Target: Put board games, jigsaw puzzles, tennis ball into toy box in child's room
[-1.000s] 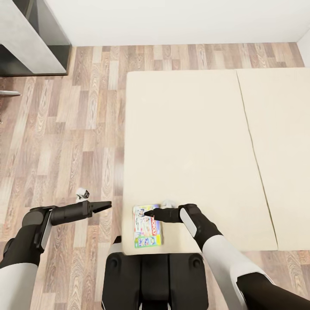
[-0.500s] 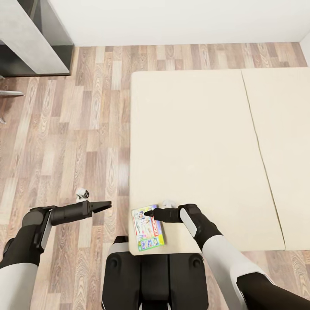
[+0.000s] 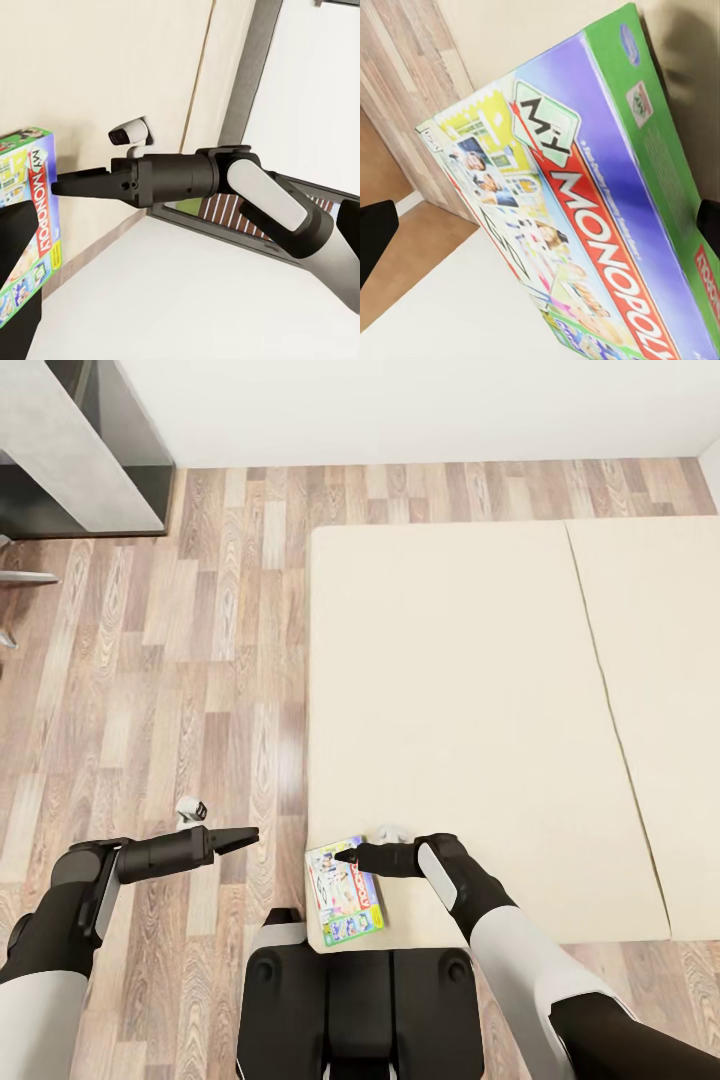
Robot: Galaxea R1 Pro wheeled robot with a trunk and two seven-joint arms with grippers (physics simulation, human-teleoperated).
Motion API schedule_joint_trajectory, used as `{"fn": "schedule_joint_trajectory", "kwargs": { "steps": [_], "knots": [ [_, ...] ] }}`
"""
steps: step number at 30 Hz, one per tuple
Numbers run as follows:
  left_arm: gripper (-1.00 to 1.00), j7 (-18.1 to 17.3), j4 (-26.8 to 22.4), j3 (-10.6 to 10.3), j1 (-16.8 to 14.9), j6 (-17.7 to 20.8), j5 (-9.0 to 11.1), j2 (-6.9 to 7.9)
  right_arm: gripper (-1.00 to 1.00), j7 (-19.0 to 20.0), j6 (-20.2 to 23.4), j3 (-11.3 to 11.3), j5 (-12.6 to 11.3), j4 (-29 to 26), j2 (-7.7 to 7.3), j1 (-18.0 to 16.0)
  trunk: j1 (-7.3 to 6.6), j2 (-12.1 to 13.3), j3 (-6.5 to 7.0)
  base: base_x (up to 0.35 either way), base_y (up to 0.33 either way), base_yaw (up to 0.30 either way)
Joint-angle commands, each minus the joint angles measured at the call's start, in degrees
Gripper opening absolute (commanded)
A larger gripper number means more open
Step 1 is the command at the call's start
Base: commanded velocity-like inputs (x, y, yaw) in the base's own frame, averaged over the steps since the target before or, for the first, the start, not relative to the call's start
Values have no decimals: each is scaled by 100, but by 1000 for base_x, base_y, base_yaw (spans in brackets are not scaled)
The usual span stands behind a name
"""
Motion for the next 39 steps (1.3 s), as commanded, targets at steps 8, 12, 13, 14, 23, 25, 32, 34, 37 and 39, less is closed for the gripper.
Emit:
{"fn": "schedule_joint_trajectory", "kwargs": {
  "steps": [8,12,13,14,23,25,32,34,37,39],
  "knots": [
    [100,-41,-4,0,0,60,-41,-1,100,7,29,-1,7,-1,0,-1,3,-9,-6,0,1,0],
    [100,-41,-4,2,0,60,-39,-1,100,-19,22,-1,7,-2,0,-1,3,-9,-6,0,0,0],
    [100,-41,-4,2,0,60,-40,-1,100,-27,18,-1,9,-2,0,-1,3,-9,-6,0,0,0],
    [100,-41,-4,2,0,60,-40,-1,100,-34,17,-1,10,-2,0,-1,3,-9,-6,0,0,0],
    [100,-41,-4,4,0,60,-41,-1,100,-44,20,-1,7,-2,0,-2,3,-9,-6,0,0,0],
    [100,-41,-4,3,0,60,-41,-1,100,-41,20,-1,7,-2,0,-2,3,-9,-6,0,0,0],
    [100,-41,-4,4,0,60,-41,-1,100,-25,25,-1,7,-2,0,-1,3,-9,-6,0,0,0],
    [100,-41,-4,5,0,60,-41,-1,100,1,34,-1,3,-2,0,-2,3,-9,-6,0,0,0],
    [100,-41,-4,4,0,60,-41,-1,100,20,43,0,-7,-2,0,-1,3,-9,-6,0,0,0],
    [100,-41,-4,3,0,60,-41,-1,100,26,49,-1,-20,-2,0,-3,3,-9,-6,0,0,0]
  ]
}}
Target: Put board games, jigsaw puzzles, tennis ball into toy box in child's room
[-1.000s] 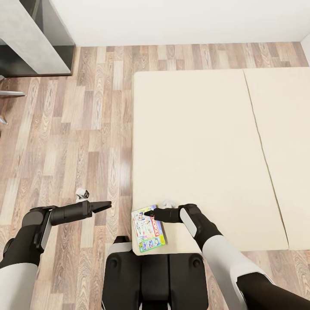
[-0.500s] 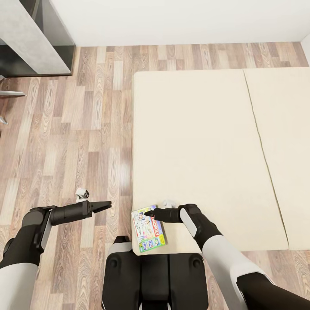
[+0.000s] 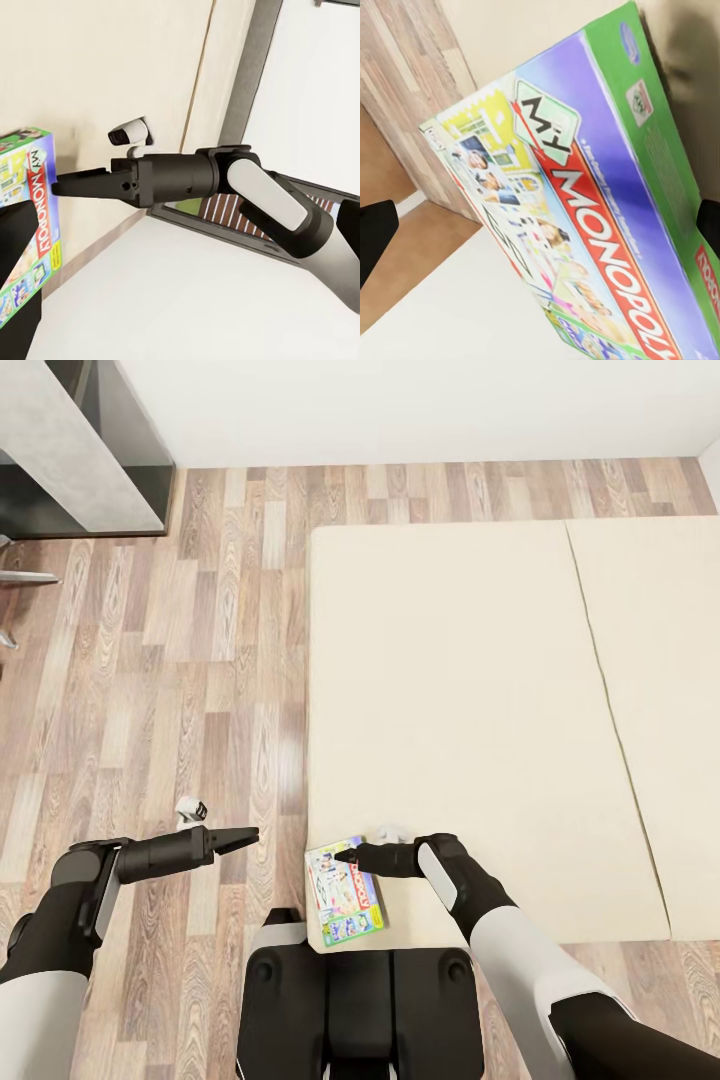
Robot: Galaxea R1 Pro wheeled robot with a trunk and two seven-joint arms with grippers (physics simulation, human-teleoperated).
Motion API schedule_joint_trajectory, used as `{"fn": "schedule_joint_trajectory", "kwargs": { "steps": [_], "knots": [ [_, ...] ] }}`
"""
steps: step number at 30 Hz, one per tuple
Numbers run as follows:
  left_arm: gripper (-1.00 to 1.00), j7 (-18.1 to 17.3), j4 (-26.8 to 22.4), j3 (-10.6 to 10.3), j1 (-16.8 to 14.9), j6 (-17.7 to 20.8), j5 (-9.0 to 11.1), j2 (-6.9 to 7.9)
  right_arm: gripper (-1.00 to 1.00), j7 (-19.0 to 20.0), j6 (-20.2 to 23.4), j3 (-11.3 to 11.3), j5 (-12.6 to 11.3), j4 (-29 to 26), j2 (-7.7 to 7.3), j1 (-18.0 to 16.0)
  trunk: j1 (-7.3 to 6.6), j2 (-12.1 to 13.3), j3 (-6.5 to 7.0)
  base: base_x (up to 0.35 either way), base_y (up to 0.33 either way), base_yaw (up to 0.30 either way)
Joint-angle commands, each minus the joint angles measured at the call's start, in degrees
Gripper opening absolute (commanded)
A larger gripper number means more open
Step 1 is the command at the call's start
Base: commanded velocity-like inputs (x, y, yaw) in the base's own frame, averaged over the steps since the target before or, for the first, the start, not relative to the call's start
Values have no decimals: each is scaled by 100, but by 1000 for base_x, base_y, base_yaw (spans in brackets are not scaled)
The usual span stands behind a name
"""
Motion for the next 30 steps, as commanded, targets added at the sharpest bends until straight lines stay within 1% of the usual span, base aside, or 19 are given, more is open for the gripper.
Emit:
{"fn": "schedule_joint_trajectory", "kwargs": {
  "steps": [1,6,10,13,28,30],
  "knots": [
    [100,-41,-4,7,-2,60,-41,-1,100,17,26,0,-4,-5,0,0,3,-9,-6,0,0,0],
    [100,-41,-4,7,-2,60,-41,-1,100,121,37,7,-23,-5,0,0,3,-9,-6,0,0,0],
    [100,-41,-4,6,-2,60,-41,-1,100,328,39,8,-26,-5,0,1,3,-9,-6,0,0,0],
    [100,-41,-4,8,-2,60,-41,-1,100,397,44,9,-27,-5,0,1,3,-9,-6,0,0,0],
    [100,-41,-4,5,-2,60,-40,-1,100,439,47,16,-27,-3,0,0,3,-9,-6,0,0,0],
    [100,-41,-4,6,-2,60,-40,-1,100,490,47,27,-27,-3,0,-1,3,-9,-6,0,0,0]
  ]
}}
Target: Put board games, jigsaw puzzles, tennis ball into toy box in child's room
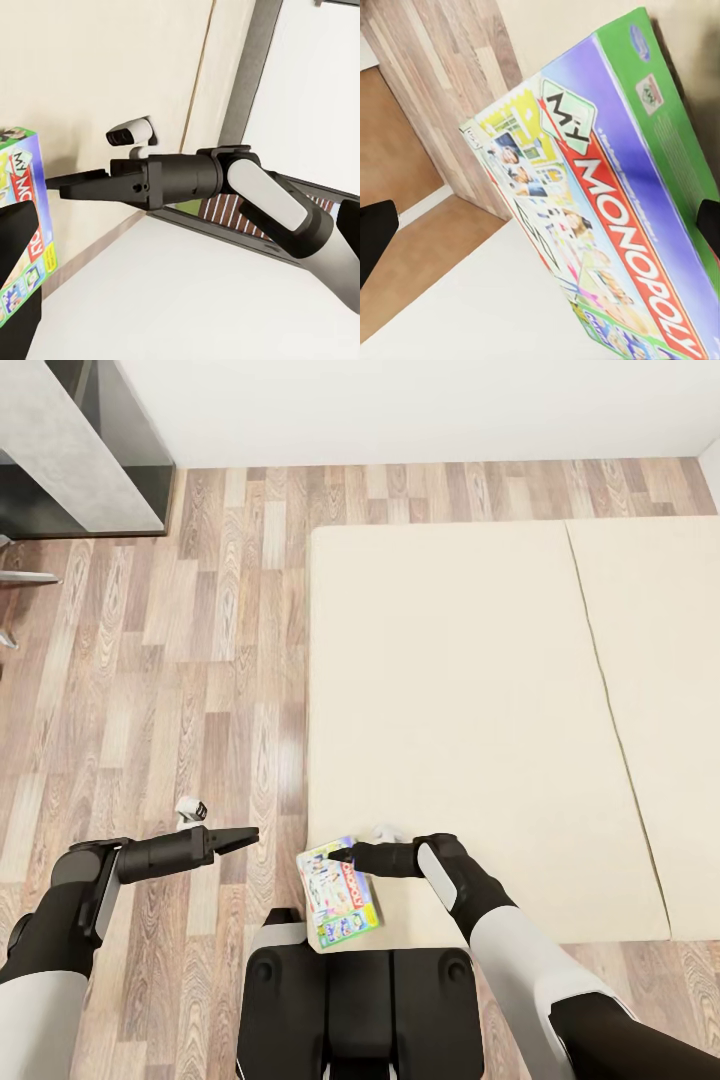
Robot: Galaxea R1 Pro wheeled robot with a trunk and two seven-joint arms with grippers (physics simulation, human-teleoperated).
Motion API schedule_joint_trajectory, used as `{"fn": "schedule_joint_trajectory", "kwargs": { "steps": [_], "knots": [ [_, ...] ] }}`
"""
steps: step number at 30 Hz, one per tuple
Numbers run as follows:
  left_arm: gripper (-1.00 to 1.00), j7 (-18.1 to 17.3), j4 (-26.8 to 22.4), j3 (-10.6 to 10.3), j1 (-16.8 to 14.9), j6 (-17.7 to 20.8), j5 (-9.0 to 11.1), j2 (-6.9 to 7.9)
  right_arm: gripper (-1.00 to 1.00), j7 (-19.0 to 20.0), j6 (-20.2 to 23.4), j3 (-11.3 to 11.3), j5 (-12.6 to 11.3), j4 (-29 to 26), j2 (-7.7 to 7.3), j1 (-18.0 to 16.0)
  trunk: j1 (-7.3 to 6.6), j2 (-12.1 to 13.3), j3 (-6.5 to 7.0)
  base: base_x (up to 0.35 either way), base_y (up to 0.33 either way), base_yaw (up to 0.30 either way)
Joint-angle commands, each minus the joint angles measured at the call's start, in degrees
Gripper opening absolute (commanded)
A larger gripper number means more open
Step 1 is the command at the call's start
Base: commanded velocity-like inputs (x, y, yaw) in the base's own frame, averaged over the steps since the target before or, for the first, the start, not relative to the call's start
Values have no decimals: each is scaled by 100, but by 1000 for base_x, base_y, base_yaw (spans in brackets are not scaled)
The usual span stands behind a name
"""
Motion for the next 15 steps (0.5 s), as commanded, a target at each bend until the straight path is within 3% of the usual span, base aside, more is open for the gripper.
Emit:
{"fn": "schedule_joint_trajectory", "kwargs": {
  "steps": [1,15],
  "knots": [
    [100,-41,-4,3,-2,60,-41,-1,100,52,25,6,0,-3,0,-1,3,-9,-6,0,0,0],
    [100,-41,-4,8,-2,60,-41,-1,100,184,3,18,0,3,0,0,3,-9,-6,0,0,0]
  ]
}}
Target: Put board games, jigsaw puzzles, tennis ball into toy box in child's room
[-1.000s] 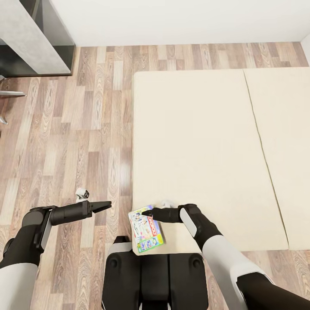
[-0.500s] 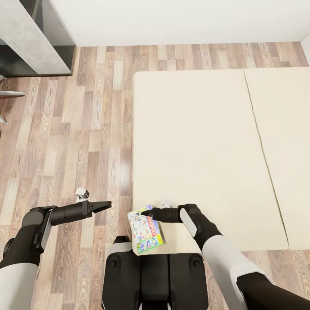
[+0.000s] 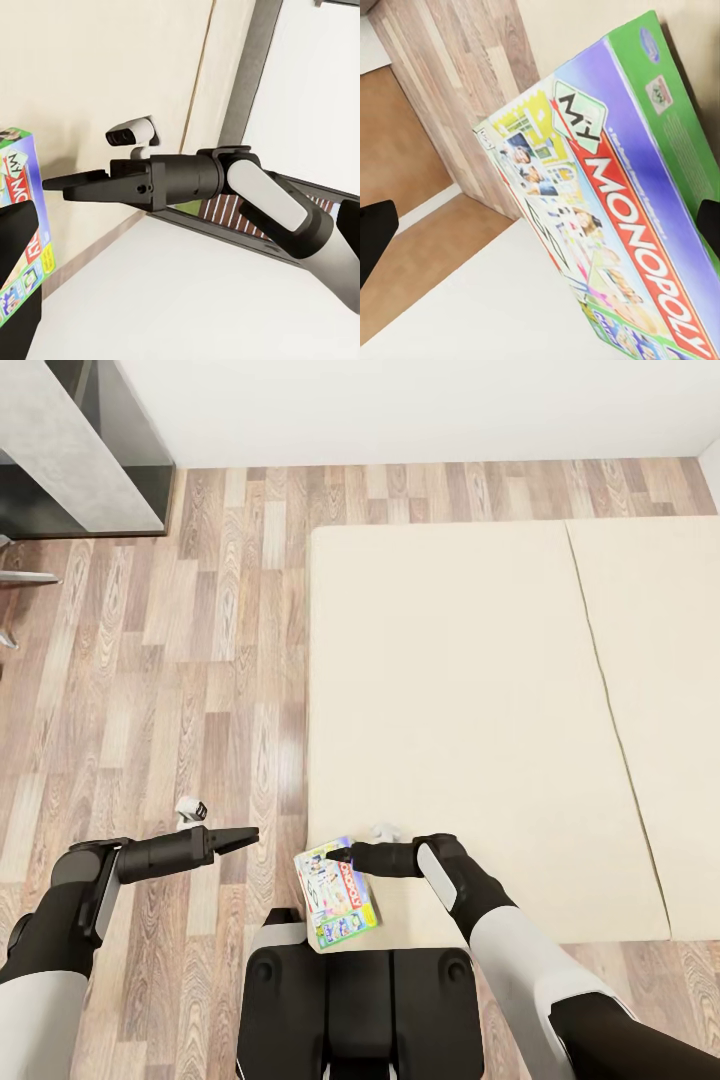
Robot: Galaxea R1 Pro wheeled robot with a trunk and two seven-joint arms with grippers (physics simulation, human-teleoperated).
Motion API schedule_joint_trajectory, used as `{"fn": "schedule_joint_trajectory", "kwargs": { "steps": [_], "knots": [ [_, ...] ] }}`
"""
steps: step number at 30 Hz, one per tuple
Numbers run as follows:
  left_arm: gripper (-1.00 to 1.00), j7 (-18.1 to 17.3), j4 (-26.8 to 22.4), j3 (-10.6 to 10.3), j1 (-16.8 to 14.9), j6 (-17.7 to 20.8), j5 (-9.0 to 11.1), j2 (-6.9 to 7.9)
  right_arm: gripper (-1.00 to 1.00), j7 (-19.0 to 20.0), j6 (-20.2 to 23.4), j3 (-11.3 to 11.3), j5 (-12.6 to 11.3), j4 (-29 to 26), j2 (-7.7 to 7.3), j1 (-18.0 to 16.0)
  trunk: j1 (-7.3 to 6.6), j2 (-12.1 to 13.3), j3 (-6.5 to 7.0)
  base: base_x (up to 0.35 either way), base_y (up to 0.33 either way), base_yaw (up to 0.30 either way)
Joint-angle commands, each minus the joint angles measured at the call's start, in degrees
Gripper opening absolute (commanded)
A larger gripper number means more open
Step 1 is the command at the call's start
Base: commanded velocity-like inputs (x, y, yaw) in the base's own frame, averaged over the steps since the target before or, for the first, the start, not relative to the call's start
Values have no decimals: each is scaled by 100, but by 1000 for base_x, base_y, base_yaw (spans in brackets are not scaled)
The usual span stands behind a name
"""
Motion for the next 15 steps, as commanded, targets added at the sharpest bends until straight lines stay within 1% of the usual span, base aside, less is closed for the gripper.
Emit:
{"fn": "schedule_joint_trajectory", "kwargs": {
  "steps": [1,15],
  "knots": [
    [100,-41,-4,6,-2,60,-41,-1,100,4,28,1,-5,-4,0,-1,3,-9,-6,0,0,0],
    [100,-41,-4,6,-2,60,-41,0,100,21,72,1,-5,-4,0,-1,3,-9,-6,0,0,0]
  ]
}}
